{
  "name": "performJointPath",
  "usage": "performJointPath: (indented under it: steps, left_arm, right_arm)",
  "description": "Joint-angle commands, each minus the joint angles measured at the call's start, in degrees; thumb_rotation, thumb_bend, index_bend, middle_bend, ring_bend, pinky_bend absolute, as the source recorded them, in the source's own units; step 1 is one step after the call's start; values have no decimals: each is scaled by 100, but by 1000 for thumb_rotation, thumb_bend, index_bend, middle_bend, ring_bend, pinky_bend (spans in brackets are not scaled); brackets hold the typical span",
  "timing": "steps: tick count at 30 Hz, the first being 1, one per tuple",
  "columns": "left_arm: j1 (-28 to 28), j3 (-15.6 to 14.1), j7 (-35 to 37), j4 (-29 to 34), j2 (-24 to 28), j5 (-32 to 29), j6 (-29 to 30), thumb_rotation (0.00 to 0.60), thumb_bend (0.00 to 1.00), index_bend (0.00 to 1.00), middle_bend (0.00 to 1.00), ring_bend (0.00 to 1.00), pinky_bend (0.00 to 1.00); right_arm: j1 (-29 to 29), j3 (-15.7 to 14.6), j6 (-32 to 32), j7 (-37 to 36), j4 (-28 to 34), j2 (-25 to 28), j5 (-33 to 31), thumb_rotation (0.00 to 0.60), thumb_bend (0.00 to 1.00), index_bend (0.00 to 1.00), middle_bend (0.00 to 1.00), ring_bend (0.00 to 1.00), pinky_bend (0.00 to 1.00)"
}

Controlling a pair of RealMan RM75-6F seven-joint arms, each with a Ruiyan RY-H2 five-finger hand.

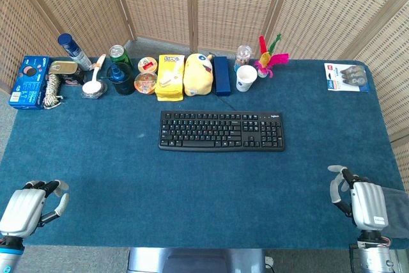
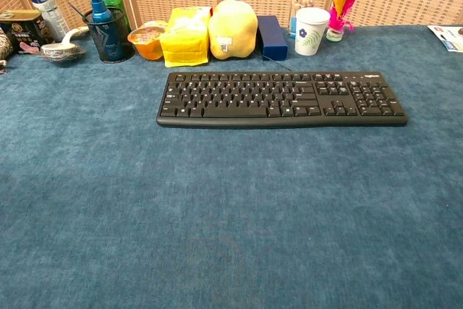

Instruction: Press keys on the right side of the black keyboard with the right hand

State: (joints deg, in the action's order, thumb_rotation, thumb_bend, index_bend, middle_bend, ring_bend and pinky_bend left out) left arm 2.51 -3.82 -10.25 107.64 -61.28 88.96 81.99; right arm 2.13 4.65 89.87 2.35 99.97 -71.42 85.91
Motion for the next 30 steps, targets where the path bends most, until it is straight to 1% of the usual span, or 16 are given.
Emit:
performJointPath:
  steps: [1,6,10,12,14,16,19,22,24,25,26,27,28,30]
  left_arm:
    - [5,-1,-4,-5,2,-4,-11,39,394,397,497,432,325]
    - [-3,-7,-2,-4,-12,15,4,34,395,398,497,432,325]
    - [-12,-6,-15,24,33,39,38,37,395,397,496,432,325]
    - [-5,12,-22,47,57,41,50,38,396,397,496,433,325]
    - [18,59,-53,94,114,56,84,38,395,397,496,433,325]
    - [47,95,-101,150,174,57,83,35,395,397,496,433,326]
    - [86,119,-157,215,208,55,48,38,395,397,496,433,325]
    - [133,126,-222,285,185,50,-27,34,394,397,497,432,325]
    - [164,130,-258,312,158,30,-84,34,394,397,497,432,325]
    - [180,135,-283,323,143,11,-112,33,395,397,497,432,325]
    - [189,138,-299,329,134,3,-129,33,394,397,497,433,325]
    - [204,142,-328,338,120,-12,-153,32,394,397,497,433,325]
    - [221,148,-356,352,109,-30,-180,34,394,397,497,433,325]
    - [242,161,-392,370,97,-63,-209,32,394,397,496,432,325]
  right_arm:
    - [5,4,-18,11,-7,-6,-12,0,569,332,555,591,627]
    - [38,0,-109,16,2,14,-20,0,569,332,556,591,628]
    - [191,71,-271,-144,219,187,82,0,569,332,555,591,628]
    - [314,151,-369,-254,350,277,151,0,569,332,555,594,629]
    - [562,318,-613,-442,545,410,179,0,569,332,556,608,640]
    - [906,546,-1041,-662,723,577,53,0,569,332,564,640,661]
    - [1336,798,-1686,-718,878,811,-282,0,569,332,638,734,740]
    - [1903,1124,-2510,-552,948,997,-923,0,568,331,764,885,879]
    - [2260,1298,-3030,-545,938,1026,-1360,0,569,329,877,985,974]
    - [2458,1377,-3327,-543,908,1057,-1612,0,571,328,902,997,990]
    - [2564,1408,-3495,-542,881,1071,-1739,0,575,327,938,1000,1000]
    - [2779,1458,-3824,-519,801,1092,-1985,0,578,326,956,1000,1000]
    - [3009,1474,-4163,-433,679,1097,-2235,0,585,324,978,1000,1000]
    - [3329,1469,-4577,-264,486,1078,-2621,0,602,320,999,1000,1000]
